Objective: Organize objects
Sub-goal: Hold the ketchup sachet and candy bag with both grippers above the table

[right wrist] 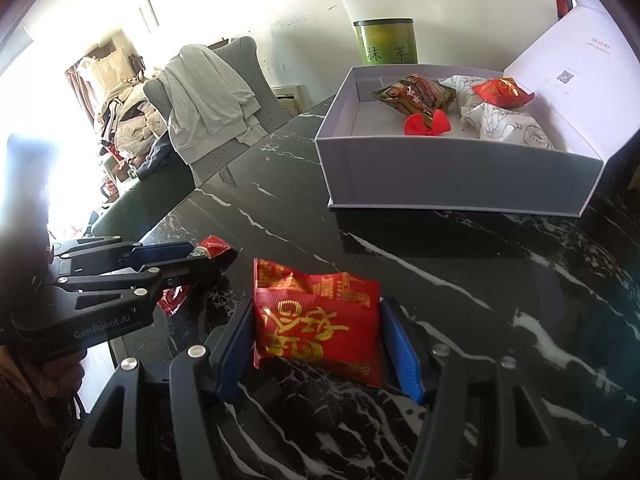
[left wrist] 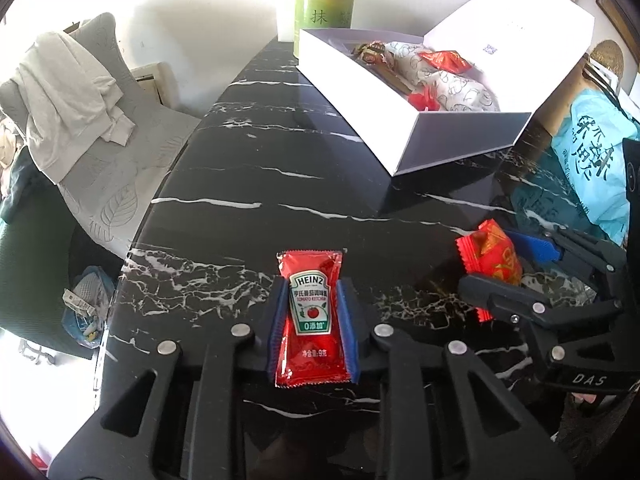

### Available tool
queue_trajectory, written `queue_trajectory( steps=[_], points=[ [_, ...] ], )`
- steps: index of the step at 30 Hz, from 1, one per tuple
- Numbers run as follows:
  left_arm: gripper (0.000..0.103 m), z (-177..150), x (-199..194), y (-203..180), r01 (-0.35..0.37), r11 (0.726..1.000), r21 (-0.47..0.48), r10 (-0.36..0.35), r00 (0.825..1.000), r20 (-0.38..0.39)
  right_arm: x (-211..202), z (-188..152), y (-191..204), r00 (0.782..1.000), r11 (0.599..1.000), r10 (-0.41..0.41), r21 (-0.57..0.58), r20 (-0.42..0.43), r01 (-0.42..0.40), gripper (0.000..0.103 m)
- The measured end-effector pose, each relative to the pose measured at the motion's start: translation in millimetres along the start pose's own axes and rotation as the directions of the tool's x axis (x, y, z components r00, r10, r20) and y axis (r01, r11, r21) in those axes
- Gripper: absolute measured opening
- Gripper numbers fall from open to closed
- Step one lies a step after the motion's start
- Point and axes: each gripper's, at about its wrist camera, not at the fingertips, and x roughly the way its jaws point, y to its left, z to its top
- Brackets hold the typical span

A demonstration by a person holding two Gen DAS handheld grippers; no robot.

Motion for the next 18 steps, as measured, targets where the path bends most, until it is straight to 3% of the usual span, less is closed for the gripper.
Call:
queue_trajectory(
  steps=[6, 11, 18],
  points=[
    [0.023, 1.4, -2.7, 3.9, 0.004, 1.000, -0.014, -0.004, 1.000, -0.006, -0.9, -0.3, -0.8, 1.000, 1.000, 0.000, 0.004, 0.003, 0.000, 0.061],
    [0.023, 0.9, -13.9, 9.6, 0.050, 0.998, -0.032, -0.050, 0.999, 0.004, -2.8, -0.8, -2.7, 1.000, 1.000, 0.009, 0.014, 0.008, -0.009, 0.057],
    [0.023, 2.9, -9.1, -2.3, 0.025, 1.000, 0.002, -0.025, 1.000, -0.003, -5.6, -2.8, -6.9, 1.000, 1.000, 0.014, 0.023, 0.006, -0.015, 0.057]
  ],
)
